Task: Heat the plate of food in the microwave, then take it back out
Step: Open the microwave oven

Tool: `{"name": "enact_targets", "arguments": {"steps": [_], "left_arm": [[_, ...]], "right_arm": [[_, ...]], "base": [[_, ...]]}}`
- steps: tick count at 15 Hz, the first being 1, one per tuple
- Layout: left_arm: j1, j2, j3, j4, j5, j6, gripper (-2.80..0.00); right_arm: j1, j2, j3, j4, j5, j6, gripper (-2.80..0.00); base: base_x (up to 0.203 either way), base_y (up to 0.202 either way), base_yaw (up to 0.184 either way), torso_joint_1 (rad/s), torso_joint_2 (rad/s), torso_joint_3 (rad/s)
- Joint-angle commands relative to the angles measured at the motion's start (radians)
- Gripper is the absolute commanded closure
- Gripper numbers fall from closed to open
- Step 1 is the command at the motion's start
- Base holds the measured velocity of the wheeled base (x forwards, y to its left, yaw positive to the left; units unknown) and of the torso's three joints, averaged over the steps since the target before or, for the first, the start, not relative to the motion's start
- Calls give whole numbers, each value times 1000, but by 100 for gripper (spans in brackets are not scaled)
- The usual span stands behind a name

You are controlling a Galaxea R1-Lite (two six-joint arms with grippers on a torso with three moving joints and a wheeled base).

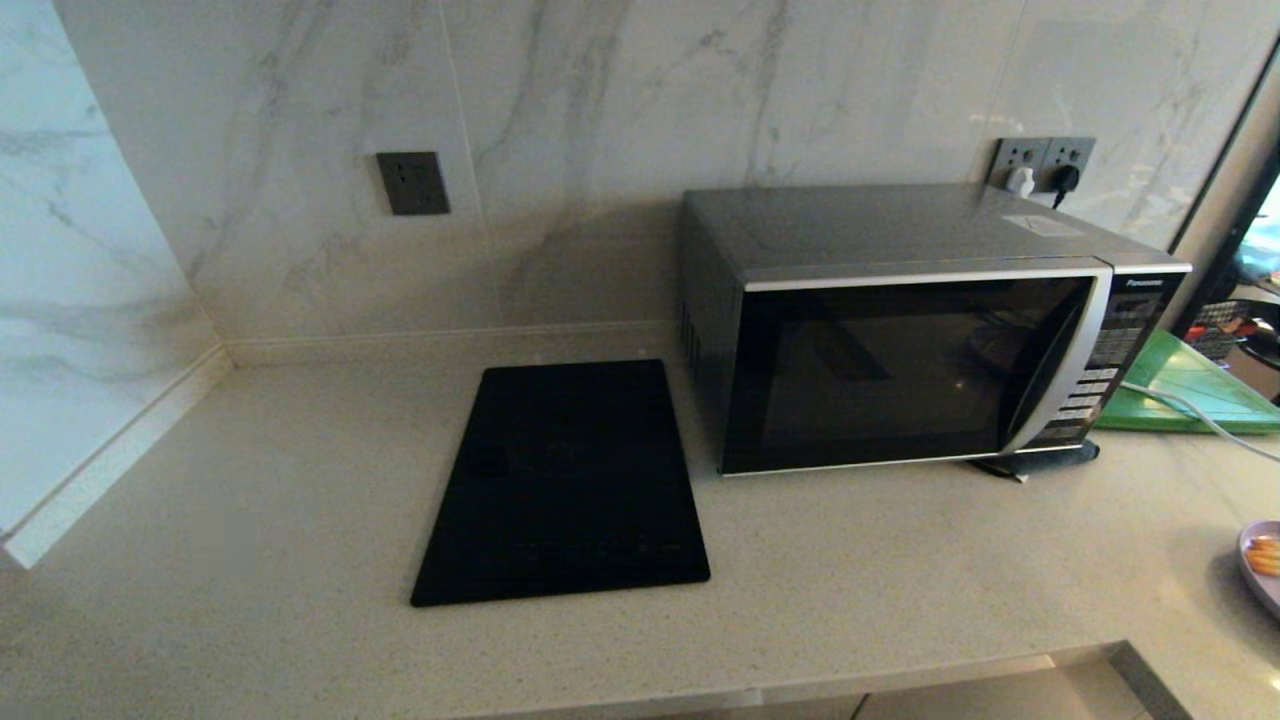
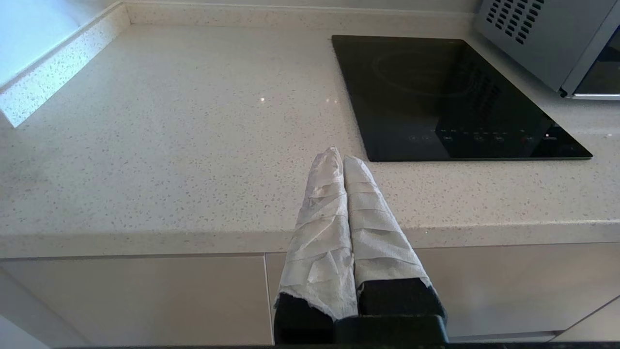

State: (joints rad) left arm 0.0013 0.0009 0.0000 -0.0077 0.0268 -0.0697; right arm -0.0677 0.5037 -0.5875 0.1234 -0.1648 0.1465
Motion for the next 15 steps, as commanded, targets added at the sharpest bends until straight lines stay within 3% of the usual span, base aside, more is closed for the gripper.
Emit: {"name": "enact_targets", "arguments": {"steps": [1, 4, 6, 9, 13, 15], "left_arm": [[-1, 1, 0, 0, 1, -1, 0], [0, 1, 0, 0, 1, -1, 0], [0, 1, 0, -2, 1, -1, 0], [0, 1, 0, -1, 1, -1, 0], [0, 1, 0, -2, 1, -1, 0], [0, 1, 0, -1, 1, -1, 0]], "right_arm": [[-9, 213, -59, -4, -89, -22, 0], [-10, 375, -88, -109, -211, -69, 0], [-9, 427, -100, -137, -248, -133, 0], [0, 498, -115, -132, -300, -159, 0], [105, 603, -165, -138, -605, -167, 0], [124, 651, -169, -149, -638, -151, 0]], "base": [[0, 0, 0, 0, 0, 0], [0, 0, 0, 0, 0, 0], [0, 0, 0, 0, 0, 0], [0, 0, 0, 0, 0, 0], [0, 0, 0, 0, 0, 0], [0, 0, 0, 0, 0, 0]]}}
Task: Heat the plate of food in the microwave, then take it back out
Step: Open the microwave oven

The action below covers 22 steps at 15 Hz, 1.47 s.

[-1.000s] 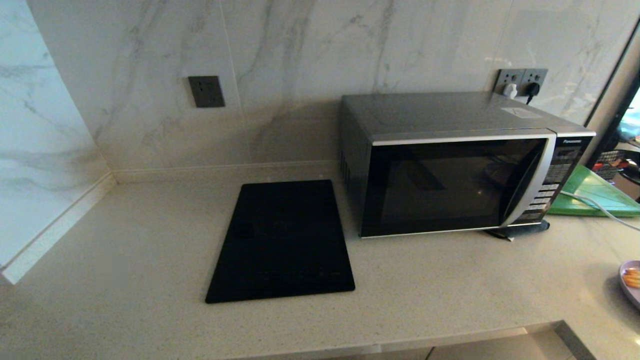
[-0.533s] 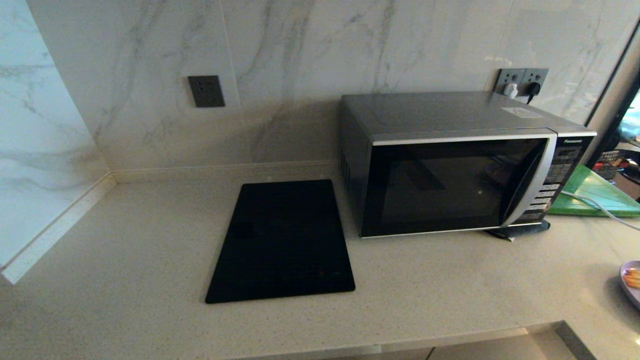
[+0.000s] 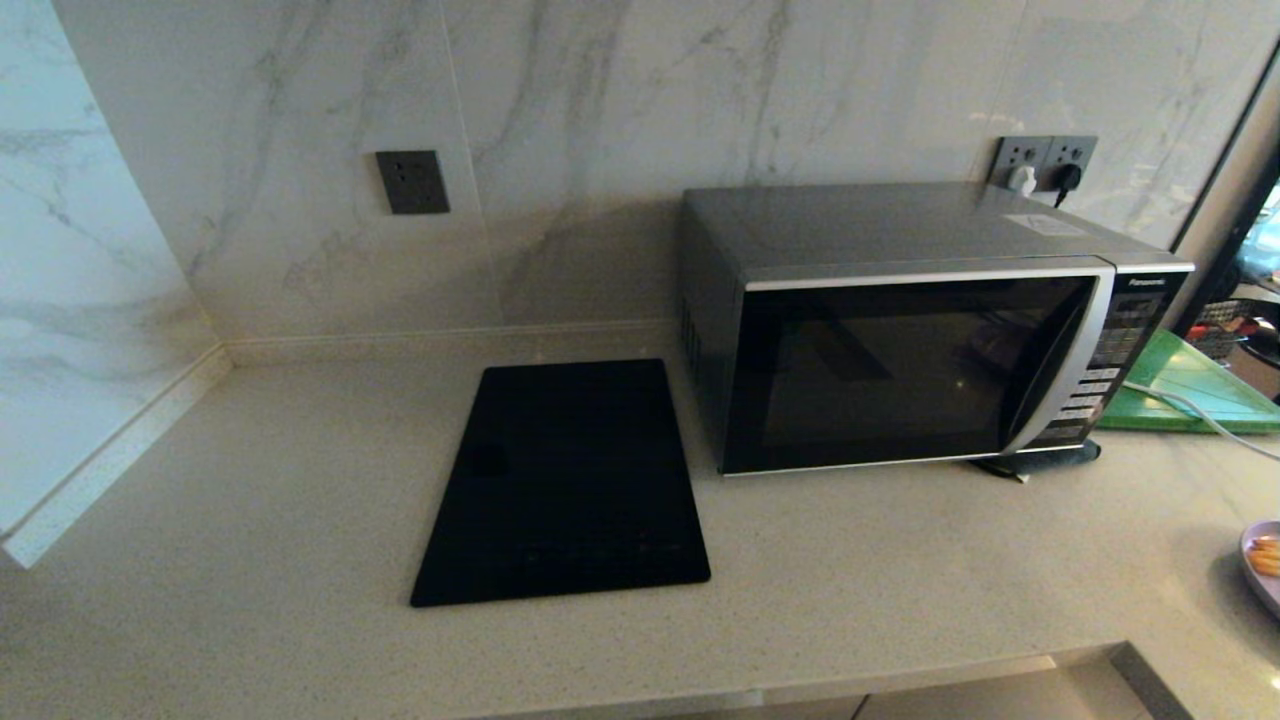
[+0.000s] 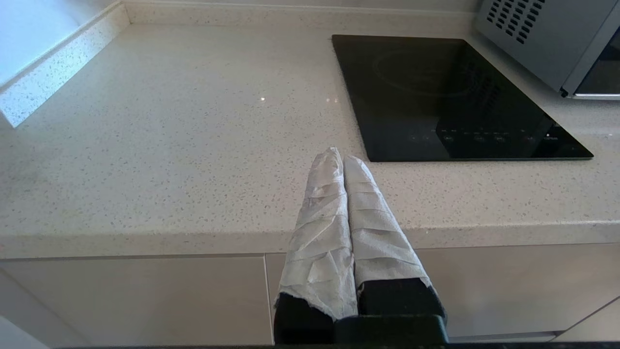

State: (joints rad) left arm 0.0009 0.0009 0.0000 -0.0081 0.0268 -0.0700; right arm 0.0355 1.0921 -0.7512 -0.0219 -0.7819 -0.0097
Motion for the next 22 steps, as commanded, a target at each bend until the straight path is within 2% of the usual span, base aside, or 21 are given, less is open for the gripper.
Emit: {"name": "enact_targets", "arguments": {"steps": [1, 4, 9, 11, 14, 16, 17, 22], "left_arm": [[1, 1, 0, -1, 1, -1, 0], [1, 1, 0, -1, 1, -1, 0], [1, 1, 0, -1, 1, -1, 0], [1, 1, 0, 0, 1, -1, 0], [1, 1, 0, -1, 1, -1, 0], [1, 1, 0, -1, 1, -1, 0], [1, 1, 0, 0, 1, -1, 0], [1, 1, 0, -1, 1, -1, 0]], "right_arm": [[30, 90, -10, -16, -23, 12, 0], [74, 218, -47, -111, -30, 60, 0], [163, 431, -95, -340, -128, 114, 0], [188, 502, -114, -365, -179, 126, 0], [222, 589, -140, -407, -303, 129, 0], [227, 593, -134, -409, -306, 129, 0], [228, 592, -133, -409, -307, 130, -280], [254, 567, -143, -406, -307, 144, -280]], "base": [[0, 0, 0, 0, 0, 0], [0, 0, 0, 0, 0, 0], [0, 0, 0, 0, 0, 0], [0, 0, 0, 0, 0, 0], [0, 0, 0, 0, 0, 0], [0, 0, 0, 0, 0, 0], [0, 0, 0, 0, 0, 0], [0, 0, 0, 0, 0, 0]]}}
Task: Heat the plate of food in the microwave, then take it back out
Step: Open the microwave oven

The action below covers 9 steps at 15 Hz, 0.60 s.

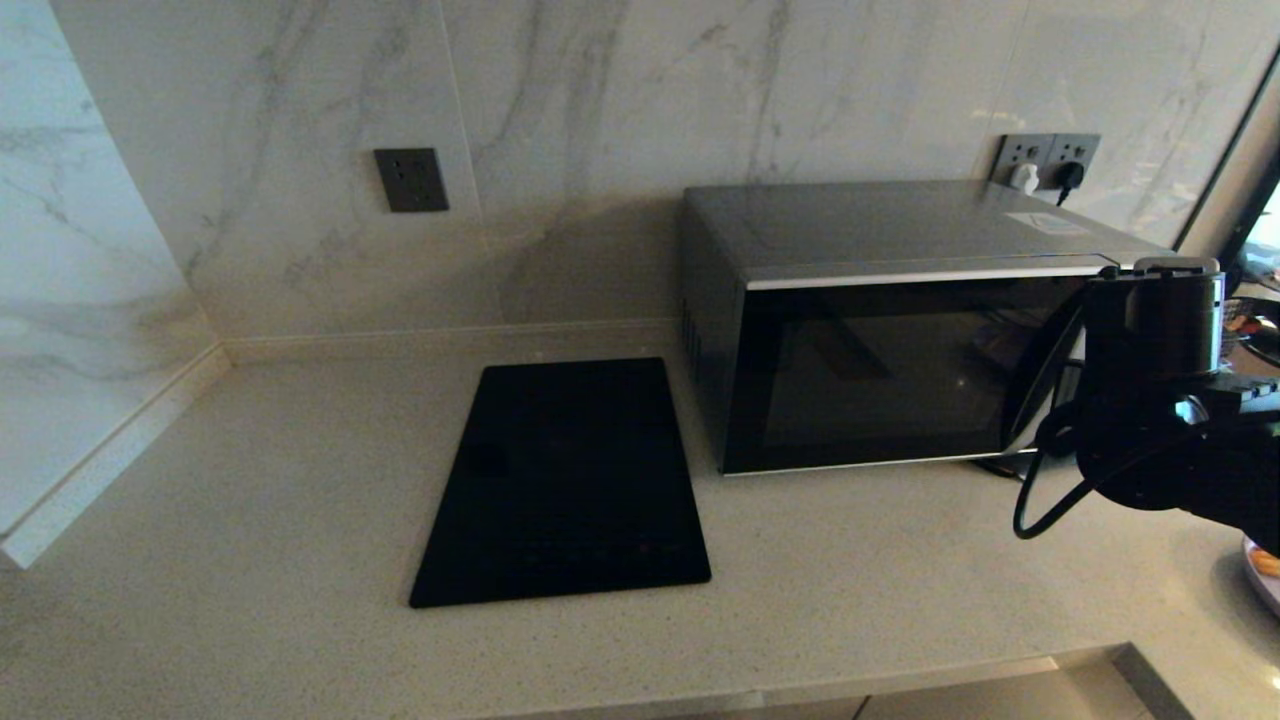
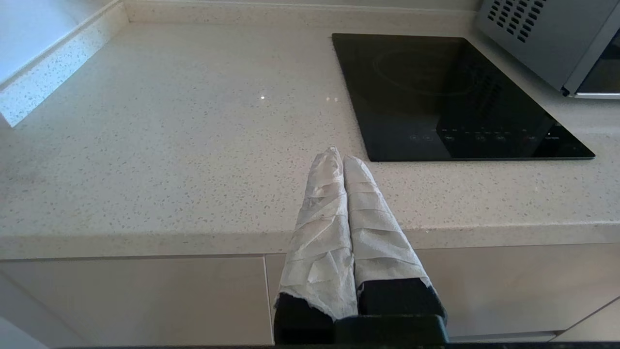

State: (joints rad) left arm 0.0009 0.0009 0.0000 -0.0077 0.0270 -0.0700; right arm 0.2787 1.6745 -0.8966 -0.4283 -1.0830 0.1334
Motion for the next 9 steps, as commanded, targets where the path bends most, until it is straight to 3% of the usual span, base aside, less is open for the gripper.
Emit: {"name": "enact_targets", "arguments": {"steps": [1, 5, 9], "left_arm": [[1, 1, 0, -1, 1, -1, 0], [1, 1, 0, -2, 1, -1, 0], [1, 1, 0, 0, 1, -1, 0]], "right_arm": [[22, -30, 5, 21, -6, 1, -280], [36, -34, -2, 99, -5, 6, -280], [34, 73, -28, 94, -11, 120, -280]], "base": [[0, 0, 0, 0, 0, 0], [0, 0, 0, 0, 0, 0], [0, 0, 0, 0, 0, 0]]}}
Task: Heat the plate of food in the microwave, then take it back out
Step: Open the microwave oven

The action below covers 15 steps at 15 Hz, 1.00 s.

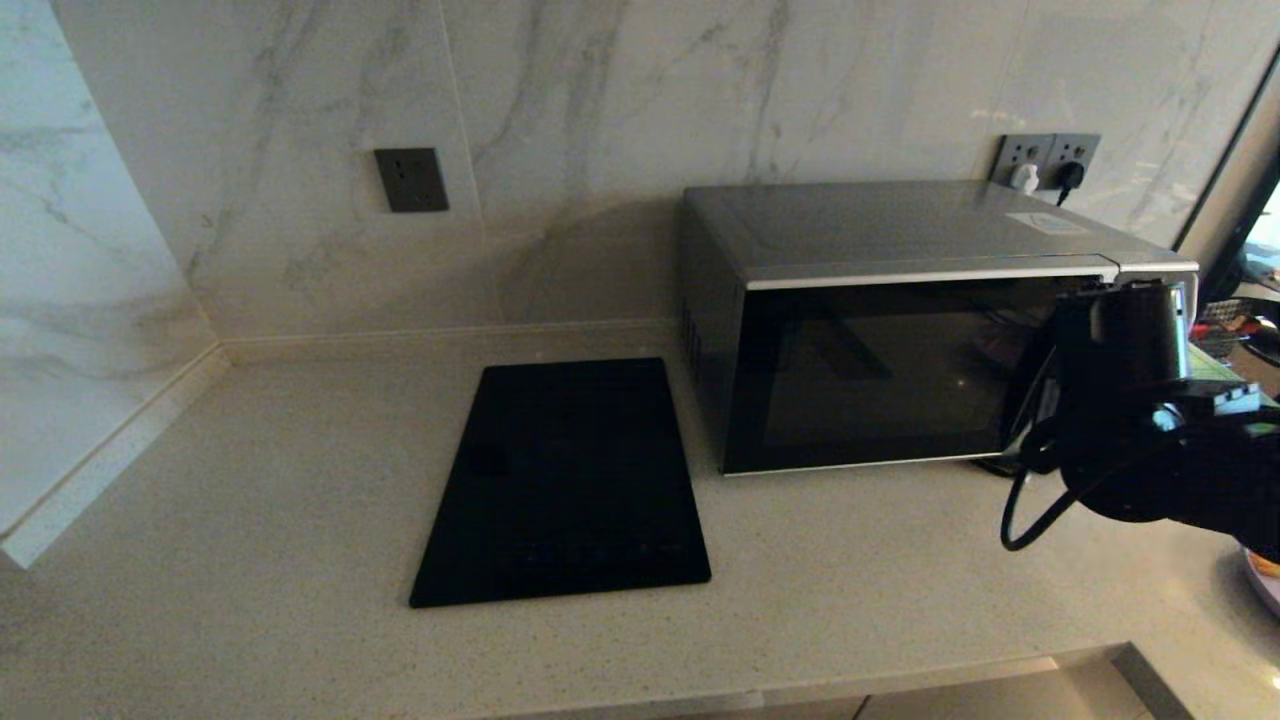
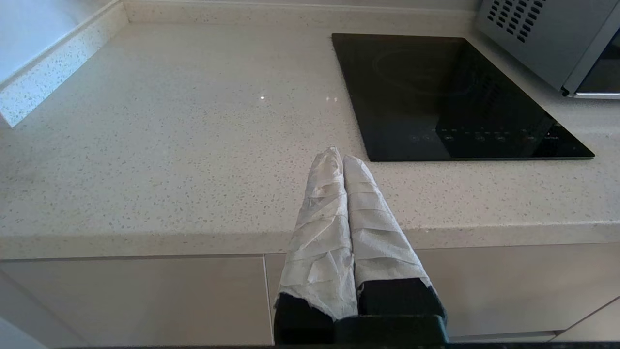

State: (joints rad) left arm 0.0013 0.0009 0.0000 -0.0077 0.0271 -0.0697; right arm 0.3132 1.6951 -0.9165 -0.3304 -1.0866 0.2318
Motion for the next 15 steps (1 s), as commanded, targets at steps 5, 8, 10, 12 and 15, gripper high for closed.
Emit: {"name": "enact_targets", "arguments": {"steps": [5, 8, 10, 12, 15], "left_arm": [[0, 1, 0, -2, 1, -1, 0], [0, 1, 0, -2, 1, -1, 0], [0, 1, 0, 0, 1, -1, 0], [-1, 1, 0, 0, 1, -1, 0], [0, 1, 0, -1, 1, -1, 0]], "right_arm": [[-23, 147, -70, -33, -73, 87, -280], [-36, 177, -109, -58, -170, 84, -280], [-43, 173, -111, -58, -170, 83, -280], [-53, 175, -105, -58, -166, 84, -280], [-58, 193, -120, -56, -163, 80, -280]], "base": [[0, 0, 0, 0, 0, 0], [0, 0, 0, 0, 0, 0], [0, 0, 0, 0, 0, 0], [0, 0, 0, 0, 0, 0], [0, 0, 0, 0, 0, 0]]}}
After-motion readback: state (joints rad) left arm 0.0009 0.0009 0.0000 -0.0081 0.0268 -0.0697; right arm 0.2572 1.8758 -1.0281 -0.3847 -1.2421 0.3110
